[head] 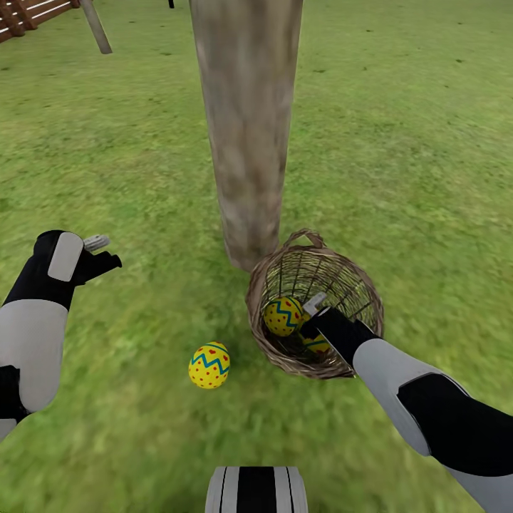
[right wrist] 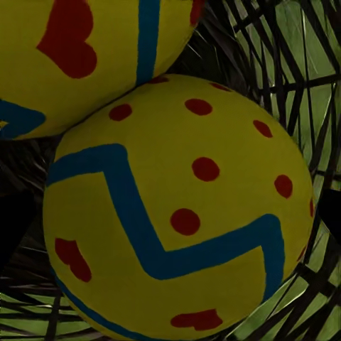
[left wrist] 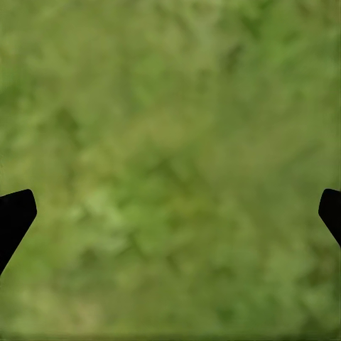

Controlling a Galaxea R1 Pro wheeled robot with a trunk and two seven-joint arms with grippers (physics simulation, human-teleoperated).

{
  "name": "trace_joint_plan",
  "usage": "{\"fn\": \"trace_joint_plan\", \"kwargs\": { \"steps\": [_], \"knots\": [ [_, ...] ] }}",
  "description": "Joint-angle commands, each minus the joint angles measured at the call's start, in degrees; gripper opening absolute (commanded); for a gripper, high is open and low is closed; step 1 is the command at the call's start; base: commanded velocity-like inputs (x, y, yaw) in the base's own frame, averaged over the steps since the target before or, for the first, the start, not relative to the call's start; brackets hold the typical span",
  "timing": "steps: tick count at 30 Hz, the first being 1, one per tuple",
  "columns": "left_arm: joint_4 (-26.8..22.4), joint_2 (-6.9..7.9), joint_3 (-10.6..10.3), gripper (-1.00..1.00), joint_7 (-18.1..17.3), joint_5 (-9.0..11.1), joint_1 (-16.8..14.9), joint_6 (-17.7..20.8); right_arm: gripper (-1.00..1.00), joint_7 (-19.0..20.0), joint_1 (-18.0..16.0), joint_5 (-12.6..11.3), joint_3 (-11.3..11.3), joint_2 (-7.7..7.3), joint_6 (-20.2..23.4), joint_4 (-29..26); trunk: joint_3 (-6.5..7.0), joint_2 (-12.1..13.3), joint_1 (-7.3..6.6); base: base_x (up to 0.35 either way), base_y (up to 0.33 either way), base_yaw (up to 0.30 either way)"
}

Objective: Take the three Easter eggs out of the wicker basket on the lawn in the garden, then place them on the lawn next to a single tree (choose any tree) so that all three eggs are next to the same tree and none are left in the basket.

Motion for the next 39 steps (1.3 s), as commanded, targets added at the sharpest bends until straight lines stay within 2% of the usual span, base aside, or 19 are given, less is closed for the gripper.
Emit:
{"fn": "trace_joint_plan", "kwargs": {
  "steps": [1, 6, 18, 25, 34, 39],
  "knots": [
    [-0.06, 0.01, 0.0, 1.0, 0.53, 0.6, -0.02, 0.12, 1.0, 0.37, -0.01, 0.62, 0.01, 0.05, 0.36, -0.11, -0.04, -0.01, -0.01, 0.0, 0.0, 0.0],
    [-0.12, 0.01, -0.01, 1.0, 0.53, 0.4, -0.02, 0.12, 1.0, 0.28, -0.01, 0.62, 0.08, 0.17, 0.61, -0.19, -0.7, -0.05, 0.07, 0.0, 0.0, 0.0],
    [-0.12, 0.01, -0.11, 1.0, 0.44, 0.36, -0.02, 0.12, 1.0, 0.24, -0.01, 0.62, 0.01, 0.09, 0.64, -0.2, -0.7, -0.05, 0.07, 0.0, 0.0, 0.0],
    [-0.13, 0.01, -0.17, 1.0, 0.44, 0.36, -0.02, 0.12, 1.0, -2.93, -0.01, 0.62, 0.01, 0.09, 0.67, -0.13, -0.7, -0.05, 0.07, 0.0, 0.0, 0.0],
    [-0.11, 0.02, -0.19, 1.0, 0.44, 0.37, -0.02, 0.12, 1.0, -3.32, -0.01, 0.56, 0.01, 0.17, 0.67, -0.12, -0.7, -0.05, 0.07, 0.0, 0.0, 0.0],
    [-0.12, 0.01, -0.24, 1.0, 0.44, 0.38, -0.02, 0.12, 1.0, -3.33, -0.01, 0.55, 0.08, 0.18, 0.67, -0.09, -1.37, -0.09, 0.15, 0.0, 0.0, 0.0]
  ]
}}
